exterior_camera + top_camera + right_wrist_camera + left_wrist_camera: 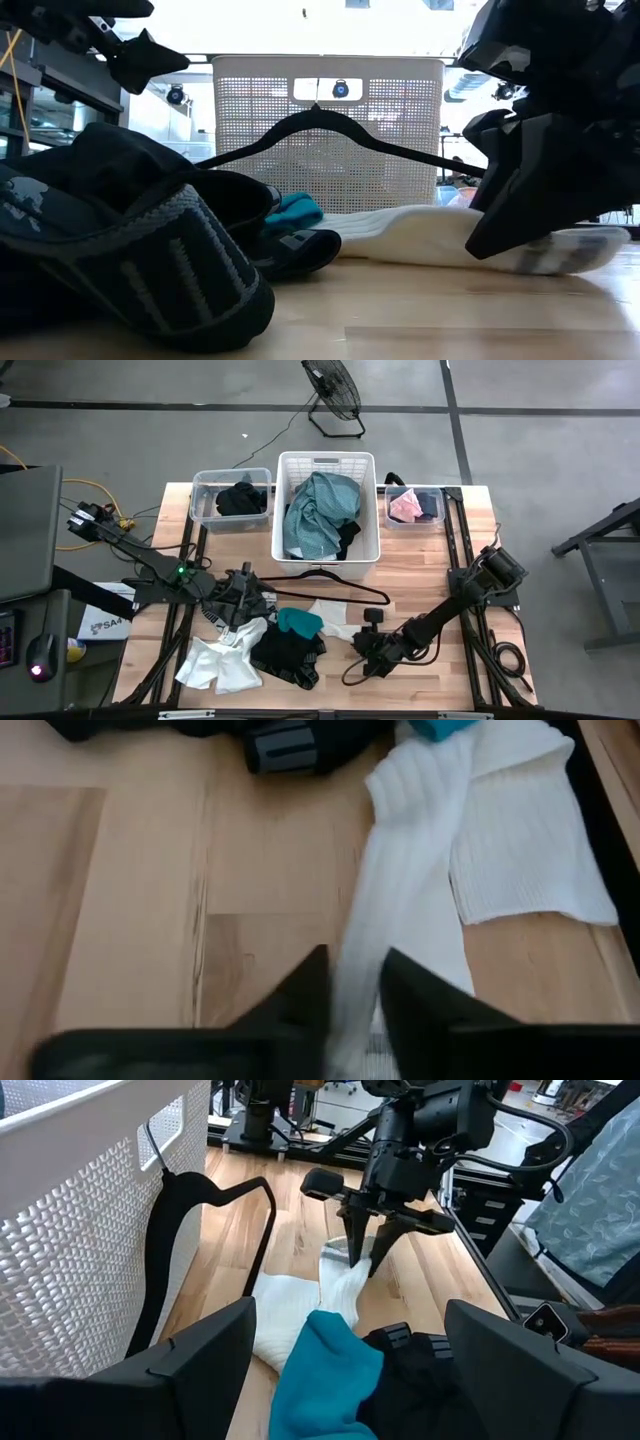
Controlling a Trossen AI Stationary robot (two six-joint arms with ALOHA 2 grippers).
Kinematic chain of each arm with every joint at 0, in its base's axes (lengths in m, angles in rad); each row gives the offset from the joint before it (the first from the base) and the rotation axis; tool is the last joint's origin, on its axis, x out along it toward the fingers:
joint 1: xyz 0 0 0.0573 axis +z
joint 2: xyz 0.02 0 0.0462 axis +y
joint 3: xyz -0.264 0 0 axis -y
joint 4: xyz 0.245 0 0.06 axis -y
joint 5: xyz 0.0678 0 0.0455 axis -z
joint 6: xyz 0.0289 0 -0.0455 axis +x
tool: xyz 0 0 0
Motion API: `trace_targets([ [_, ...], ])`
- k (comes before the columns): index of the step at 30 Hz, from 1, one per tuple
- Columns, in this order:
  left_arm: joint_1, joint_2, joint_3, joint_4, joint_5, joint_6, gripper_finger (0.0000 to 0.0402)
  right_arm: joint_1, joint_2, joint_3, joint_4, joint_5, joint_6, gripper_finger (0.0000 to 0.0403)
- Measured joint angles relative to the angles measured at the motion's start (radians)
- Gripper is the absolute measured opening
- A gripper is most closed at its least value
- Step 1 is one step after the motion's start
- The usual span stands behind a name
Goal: Pick & Place Cloths
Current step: Put the white sock into the right transparent bin
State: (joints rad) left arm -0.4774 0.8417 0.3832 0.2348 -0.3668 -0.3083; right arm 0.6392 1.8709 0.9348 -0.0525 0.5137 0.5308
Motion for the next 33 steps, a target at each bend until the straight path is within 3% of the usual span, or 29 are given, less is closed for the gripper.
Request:
trace_targets([
  [2,0.0,0.0,0.0,0.0,0.0,-0.002,0.0319,0.0,0.0,0.0,0.0,-0.017,0.0,0.0027],
  [4,0.0,0.0,0.0,0.0,0.0,-0.002,0.0319,0.0,0.0,0.0,0.0,-0.029,0.008,0.0011],
  [17,0.0,0.0,0.0,0.002,0.0,-0.003,0.0319,0.041,-0.095,0.0,-0.031,-0.156,0.185,0.0005],
  [25,0.0,0.0,0.0,0.002,0.0,-0.009,0.0319,0.127,-0.298,0.001,-0.242,-0.192,0.345,0.0004],
  [30,0.0,0.0,0.0,0.003,-0.001,-0.011,0.0319,0.173,-0.427,0.001,-0.309,-0.196,0.351,0.0004],
  [33,0.0,0.0,0.0,0.003,-0.001,-0.011,0.0319,0.195,-0.497,0.001,-0.332,-0.134,0.304,0.0004],
])
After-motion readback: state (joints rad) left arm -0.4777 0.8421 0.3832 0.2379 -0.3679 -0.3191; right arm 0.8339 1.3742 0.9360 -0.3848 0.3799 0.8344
